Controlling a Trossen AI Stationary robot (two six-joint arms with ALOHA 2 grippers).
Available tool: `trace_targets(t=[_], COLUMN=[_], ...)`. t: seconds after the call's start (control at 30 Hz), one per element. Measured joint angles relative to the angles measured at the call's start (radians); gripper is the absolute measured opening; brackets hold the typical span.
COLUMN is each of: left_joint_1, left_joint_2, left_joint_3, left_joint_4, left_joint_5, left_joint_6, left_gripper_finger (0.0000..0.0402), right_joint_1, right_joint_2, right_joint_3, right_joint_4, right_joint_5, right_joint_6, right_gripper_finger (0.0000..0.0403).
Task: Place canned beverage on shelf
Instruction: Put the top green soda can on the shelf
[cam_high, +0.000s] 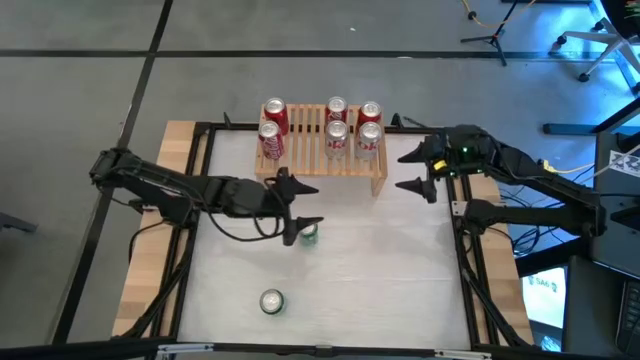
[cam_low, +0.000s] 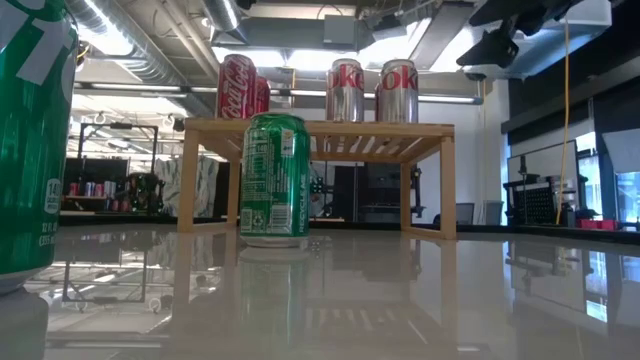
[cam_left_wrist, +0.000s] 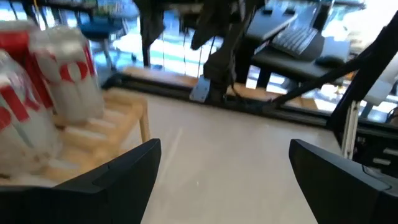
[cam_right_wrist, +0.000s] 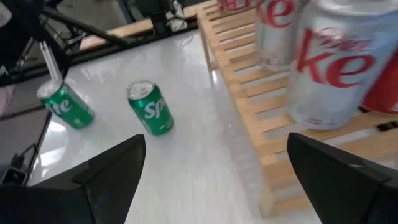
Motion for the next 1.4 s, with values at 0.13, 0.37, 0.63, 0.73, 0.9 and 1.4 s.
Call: trace_targets(t=[0.13,0.37,0.63,0.73,0.9,1.4], left_joint_1=[-0.004,-0.009,-0.054,-0.065,-0.065,-0.046], left_joint_2=[0.036,0.038,0.1,0.144,0.219,0.301], left_joint_3=[0.02,0.02,0.012,0.012,0.012,0.012], left_joint_4=[-0.099,-0.389,-0.409,-0.406,-0.403,-0.383], left_joint_5=[0.0,0.005,-0.036,-0.054,-0.095,-0.116], left_joint_6=[-0.109,-0.393,-0.443,-0.443,-0.443,-0.443], left_gripper_finger=[0.0345,0.0345,0.0345,0.0345,0.0345,0.0345], right_joint_1=[0.081,0.189,0.282,0.309,0.332,0.329], right_joint_2=[0.019,0.057,0.078,0.088,0.109,0.159], right_joint_3=[0.0,0.0,0.0,0.0,0.0,0.0], right_joint_4=[0.004,-0.011,-0.008,-0.01,-0.008,-0.006], right_joint_5=[0.046,0.05,0.051,0.05,0.05,0.051], right_joint_6=[-0.001,-0.001,-0.001,-0.001,-0.001,-0.004], right_gripper_finger=[0.0386,0.0386,0.0386,0.0386,0.0386,0.0386])
